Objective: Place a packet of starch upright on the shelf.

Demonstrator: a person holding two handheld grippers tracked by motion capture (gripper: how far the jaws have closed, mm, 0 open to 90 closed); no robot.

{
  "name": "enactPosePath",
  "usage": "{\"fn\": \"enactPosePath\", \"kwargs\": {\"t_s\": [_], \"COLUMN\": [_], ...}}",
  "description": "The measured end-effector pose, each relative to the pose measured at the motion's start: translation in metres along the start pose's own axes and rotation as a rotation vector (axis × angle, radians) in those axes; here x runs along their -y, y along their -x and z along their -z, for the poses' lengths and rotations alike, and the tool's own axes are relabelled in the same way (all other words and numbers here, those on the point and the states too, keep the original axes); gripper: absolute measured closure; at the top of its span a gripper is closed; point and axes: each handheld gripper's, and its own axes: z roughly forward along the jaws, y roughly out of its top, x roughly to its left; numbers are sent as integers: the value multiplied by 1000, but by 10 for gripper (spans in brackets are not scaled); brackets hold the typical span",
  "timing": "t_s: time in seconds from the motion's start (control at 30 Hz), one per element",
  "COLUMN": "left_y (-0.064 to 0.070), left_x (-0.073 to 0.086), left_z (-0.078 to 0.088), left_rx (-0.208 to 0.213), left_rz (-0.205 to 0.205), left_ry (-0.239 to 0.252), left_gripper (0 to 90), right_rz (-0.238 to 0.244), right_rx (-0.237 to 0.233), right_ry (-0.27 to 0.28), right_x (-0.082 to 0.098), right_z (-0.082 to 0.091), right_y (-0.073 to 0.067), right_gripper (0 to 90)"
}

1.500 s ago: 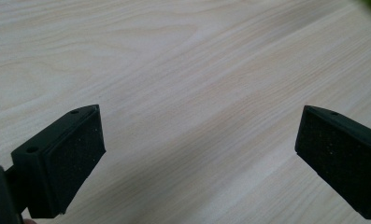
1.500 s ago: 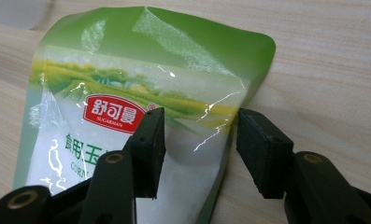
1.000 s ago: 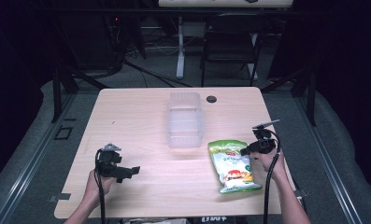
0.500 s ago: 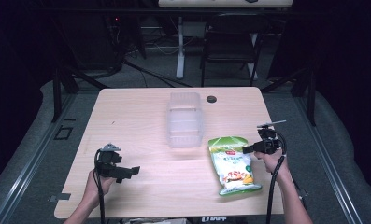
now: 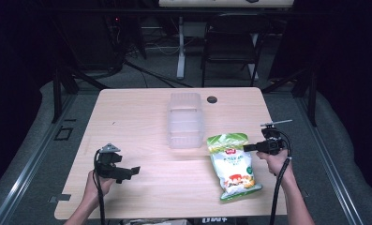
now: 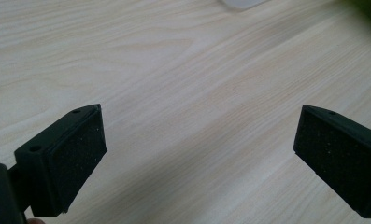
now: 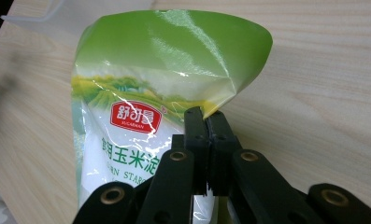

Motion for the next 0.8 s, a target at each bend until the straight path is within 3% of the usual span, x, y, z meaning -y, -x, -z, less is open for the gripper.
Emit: {"fn": "enactPosePath", "kwargs": {"t_s": [0.37, 0.8], "left_y": [1, 1], "left_x": [0, 0], "left_z": [0, 1], "left_rx": [10, 18], "left_rz": [-15, -27], "left_ry": [20, 21], "left_gripper": [17, 15], "right_rz": [28, 106], "right_rx": [-22, -42], "right_ry": [38, 77], "right_x": [-3, -6], "right_z": [19, 36], "right_y": [-12, -39], "right_gripper": [900, 900]}}
